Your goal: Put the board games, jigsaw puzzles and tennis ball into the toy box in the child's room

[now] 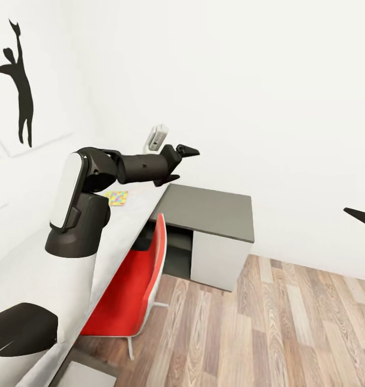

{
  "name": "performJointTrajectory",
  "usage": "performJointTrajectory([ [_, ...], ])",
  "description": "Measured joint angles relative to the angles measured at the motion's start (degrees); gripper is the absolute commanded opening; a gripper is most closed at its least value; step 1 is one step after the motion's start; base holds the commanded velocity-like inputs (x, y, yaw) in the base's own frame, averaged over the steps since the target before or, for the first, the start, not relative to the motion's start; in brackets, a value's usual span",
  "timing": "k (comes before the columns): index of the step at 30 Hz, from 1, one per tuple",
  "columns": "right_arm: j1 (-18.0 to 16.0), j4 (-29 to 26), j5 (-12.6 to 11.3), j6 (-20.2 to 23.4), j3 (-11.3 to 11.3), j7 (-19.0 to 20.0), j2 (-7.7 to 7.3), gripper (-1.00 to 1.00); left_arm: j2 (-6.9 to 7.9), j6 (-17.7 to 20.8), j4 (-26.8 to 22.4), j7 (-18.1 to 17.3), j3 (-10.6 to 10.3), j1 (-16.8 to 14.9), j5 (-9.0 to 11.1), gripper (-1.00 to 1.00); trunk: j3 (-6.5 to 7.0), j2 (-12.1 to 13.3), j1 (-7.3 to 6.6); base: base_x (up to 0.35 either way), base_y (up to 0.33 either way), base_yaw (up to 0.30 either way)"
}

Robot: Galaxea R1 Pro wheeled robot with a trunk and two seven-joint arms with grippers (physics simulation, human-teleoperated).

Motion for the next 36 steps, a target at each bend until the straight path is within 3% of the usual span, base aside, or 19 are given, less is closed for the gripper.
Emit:
performJointTrajectory([
  [18, 0.0, -0.2, 0.0, 0.0, -0.1, 0.1, 0.32, 1.0, -0.01, 0.0, 0.0, 0.5, 0.1, -0.1, 0.0, 1.0, 0.85, 0.0, -0.01, 0.254, -0.191, -0.25],
  [36, 0.0, -0.3, 0.0, -0.1, -0.1, 0.2, 0.51, 1.0, 0.0, 0.0, 0.0, 0.5, 0.2, -0.1, 0.0, 1.0, 1.03, 0.0, -0.01, 0.331, 0.001, -0.04],
])
